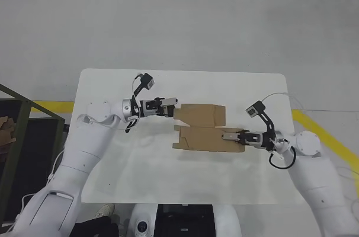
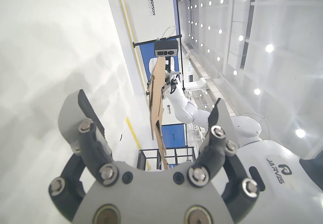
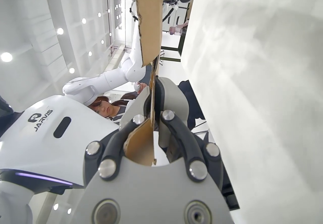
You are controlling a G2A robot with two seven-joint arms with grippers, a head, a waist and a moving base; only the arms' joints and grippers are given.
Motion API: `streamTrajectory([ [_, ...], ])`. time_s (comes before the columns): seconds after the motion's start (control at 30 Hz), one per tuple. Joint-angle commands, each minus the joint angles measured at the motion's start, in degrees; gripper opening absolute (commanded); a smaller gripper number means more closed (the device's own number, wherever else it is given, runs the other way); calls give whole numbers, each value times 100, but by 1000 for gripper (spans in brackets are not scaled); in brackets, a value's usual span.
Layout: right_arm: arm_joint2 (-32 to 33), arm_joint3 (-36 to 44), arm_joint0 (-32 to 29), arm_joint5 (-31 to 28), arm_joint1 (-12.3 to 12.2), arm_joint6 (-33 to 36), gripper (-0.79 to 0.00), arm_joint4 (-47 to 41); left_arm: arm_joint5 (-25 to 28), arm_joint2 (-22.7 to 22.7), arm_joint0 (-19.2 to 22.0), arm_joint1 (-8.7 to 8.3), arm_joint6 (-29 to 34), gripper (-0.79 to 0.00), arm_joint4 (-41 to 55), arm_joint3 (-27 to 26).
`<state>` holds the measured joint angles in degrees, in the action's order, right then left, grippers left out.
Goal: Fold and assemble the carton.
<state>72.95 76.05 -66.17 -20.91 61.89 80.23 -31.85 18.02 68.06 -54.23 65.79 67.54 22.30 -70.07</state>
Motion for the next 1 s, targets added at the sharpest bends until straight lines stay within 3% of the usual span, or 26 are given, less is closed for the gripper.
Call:
streamTrajectory([
  [0.0, 19, 30, -12, 29, -7, 18, -785, -17, -21, 41, -52, -16, 14, 0, 8, -85],
  [0.6, 1, 81, -38, 61, -7, -63, -785, 30, -99, 20, -117, -16, -85, 0, -8, -157],
  [0.97, -82, -111, -40, 102, -56, -7, -785, 391, -436, -177, -85, -16, 370, 0, 215, -57],
])
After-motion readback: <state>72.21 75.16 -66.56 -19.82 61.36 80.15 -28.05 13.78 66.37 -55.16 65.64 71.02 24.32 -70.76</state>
